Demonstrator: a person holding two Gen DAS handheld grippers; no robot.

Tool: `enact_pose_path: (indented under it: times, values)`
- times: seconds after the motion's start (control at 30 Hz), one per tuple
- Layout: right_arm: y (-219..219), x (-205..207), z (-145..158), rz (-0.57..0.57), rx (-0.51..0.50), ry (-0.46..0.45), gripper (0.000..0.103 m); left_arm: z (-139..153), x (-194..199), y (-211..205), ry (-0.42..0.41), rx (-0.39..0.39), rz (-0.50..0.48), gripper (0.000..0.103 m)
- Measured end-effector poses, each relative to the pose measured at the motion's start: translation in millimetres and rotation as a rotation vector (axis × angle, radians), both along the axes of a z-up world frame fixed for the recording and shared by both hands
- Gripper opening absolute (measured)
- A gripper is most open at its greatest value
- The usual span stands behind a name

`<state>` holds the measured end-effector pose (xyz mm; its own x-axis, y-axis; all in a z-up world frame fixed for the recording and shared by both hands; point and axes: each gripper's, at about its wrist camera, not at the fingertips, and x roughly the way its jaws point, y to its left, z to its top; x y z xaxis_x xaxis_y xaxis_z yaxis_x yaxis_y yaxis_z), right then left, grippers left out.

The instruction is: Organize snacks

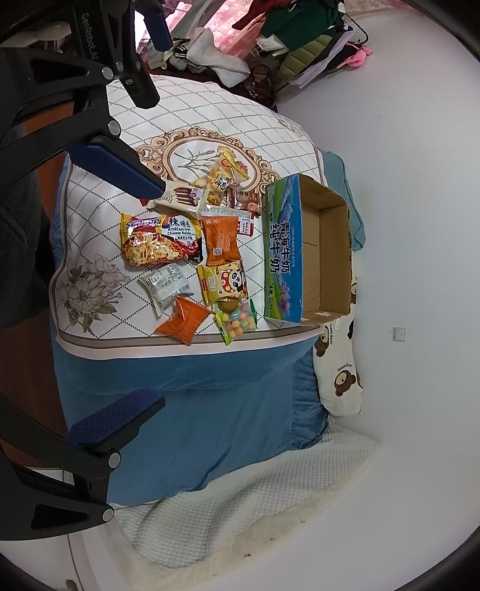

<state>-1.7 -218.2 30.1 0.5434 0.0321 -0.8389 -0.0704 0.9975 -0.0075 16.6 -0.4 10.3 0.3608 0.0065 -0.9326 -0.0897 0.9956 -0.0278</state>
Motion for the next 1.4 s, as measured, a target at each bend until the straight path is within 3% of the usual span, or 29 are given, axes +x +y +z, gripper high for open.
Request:
enact_pose_path:
  times: [1.4]
  values:
    - [2, -15, 7, -0.003, 0.005, -0.005, 0.103, 5, -12, 3, -0.029, 0.002, -0.014, 0.103]
